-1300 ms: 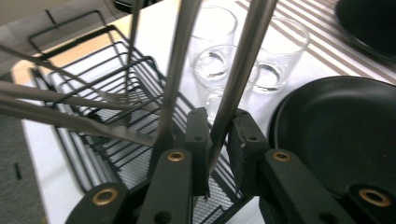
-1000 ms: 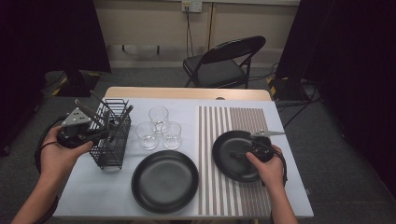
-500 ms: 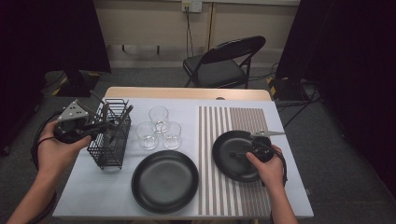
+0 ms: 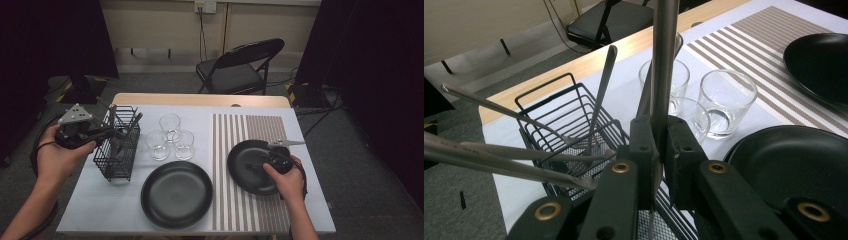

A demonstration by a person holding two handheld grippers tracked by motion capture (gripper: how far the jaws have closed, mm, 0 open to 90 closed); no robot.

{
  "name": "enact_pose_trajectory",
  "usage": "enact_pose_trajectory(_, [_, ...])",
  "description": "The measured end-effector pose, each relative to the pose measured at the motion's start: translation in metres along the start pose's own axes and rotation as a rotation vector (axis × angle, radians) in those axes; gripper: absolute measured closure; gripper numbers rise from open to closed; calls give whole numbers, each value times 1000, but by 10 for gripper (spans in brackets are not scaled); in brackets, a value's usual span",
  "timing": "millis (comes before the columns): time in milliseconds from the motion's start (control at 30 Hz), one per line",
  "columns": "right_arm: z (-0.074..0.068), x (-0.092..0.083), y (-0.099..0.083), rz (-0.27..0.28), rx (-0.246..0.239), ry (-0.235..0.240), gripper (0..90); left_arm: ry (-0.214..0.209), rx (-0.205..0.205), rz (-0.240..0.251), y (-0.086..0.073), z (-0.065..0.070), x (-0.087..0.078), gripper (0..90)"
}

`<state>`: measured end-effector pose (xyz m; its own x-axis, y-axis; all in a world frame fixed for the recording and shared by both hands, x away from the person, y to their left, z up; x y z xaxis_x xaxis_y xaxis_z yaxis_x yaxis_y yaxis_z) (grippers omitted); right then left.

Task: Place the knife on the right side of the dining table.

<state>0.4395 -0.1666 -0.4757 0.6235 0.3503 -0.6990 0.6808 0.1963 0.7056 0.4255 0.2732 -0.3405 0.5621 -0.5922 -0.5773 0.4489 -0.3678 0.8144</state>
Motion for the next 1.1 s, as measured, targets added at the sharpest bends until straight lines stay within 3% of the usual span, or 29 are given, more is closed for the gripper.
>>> enact_pose_trajectory(1100, [4,-5,2,12,10,-4,247,-24,12,30,36,8,-12,835])
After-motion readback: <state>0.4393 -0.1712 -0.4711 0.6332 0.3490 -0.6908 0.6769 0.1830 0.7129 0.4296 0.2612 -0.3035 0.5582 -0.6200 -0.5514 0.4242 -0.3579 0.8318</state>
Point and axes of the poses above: each handheld gripper's, and its own axes: x roughly forward along the jaws, y roughly out of its top, z roughly to its right, the point moved 9 cm from there along x, roughly forward along the jaws, and after that the axes turned 13 degrees about -y, right-handed, at the moved point
